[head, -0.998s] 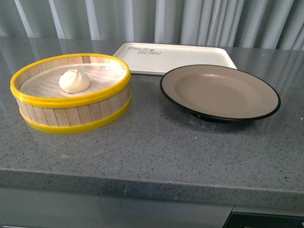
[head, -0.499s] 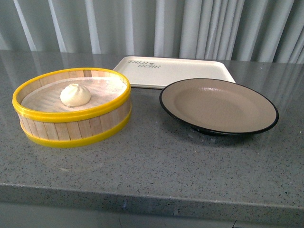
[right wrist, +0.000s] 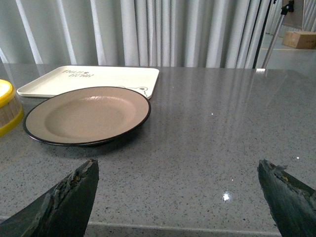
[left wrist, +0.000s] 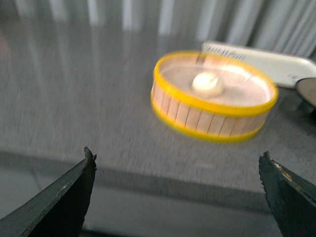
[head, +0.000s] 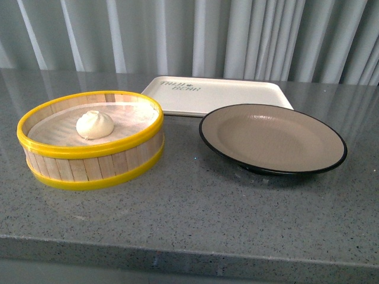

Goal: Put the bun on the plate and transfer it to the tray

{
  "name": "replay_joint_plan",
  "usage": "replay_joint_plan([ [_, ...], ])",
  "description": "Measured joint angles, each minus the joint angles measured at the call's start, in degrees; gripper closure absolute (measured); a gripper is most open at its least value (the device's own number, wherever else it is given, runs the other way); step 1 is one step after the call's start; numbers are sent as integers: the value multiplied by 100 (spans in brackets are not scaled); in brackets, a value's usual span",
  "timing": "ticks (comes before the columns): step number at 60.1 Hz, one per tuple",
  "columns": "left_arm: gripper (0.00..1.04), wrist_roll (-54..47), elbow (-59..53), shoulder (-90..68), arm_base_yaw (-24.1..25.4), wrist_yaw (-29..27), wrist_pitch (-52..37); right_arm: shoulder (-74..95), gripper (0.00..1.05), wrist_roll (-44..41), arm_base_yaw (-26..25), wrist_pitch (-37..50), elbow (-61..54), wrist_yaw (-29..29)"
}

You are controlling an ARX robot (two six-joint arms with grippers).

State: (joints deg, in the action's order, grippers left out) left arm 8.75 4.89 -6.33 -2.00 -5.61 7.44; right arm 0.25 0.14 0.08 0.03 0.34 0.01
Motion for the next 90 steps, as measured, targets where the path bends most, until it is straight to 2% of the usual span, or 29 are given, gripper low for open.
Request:
replay_joint_plan([
  [3, 7, 468, 210, -575, -48, -39, -35, -2, 8, 0, 2, 0, 0, 2],
  [9, 7, 1123, 743, -1810, -103, 120, -826, -2, 8, 0, 0, 0, 0, -9],
  [19, 7, 1119, 1801, -3620, -339, 743, -2317, -4, 8, 0, 0, 0, 0, -4],
  [27, 7, 824, 2507, -5099, -584, 863, -2929, -4, 8, 0, 0, 0, 0, -7],
  [49, 7, -181, 4190, -7257, -951, 581, -2914, -4, 8, 0, 0, 0, 0, -7],
  [67, 7, -898, 4520, -8179, -1213, 374, -3047, -4, 8, 0, 0, 0, 0, -7],
  [77, 7, -1073, 4651, -8603, -1386, -9, -3370, -4, 8, 0, 0, 0, 0, -7],
  [90, 7, -1180, 5031, -9112, -1486, -136, -3370, -4, 8, 2, 0, 0, 0, -7],
])
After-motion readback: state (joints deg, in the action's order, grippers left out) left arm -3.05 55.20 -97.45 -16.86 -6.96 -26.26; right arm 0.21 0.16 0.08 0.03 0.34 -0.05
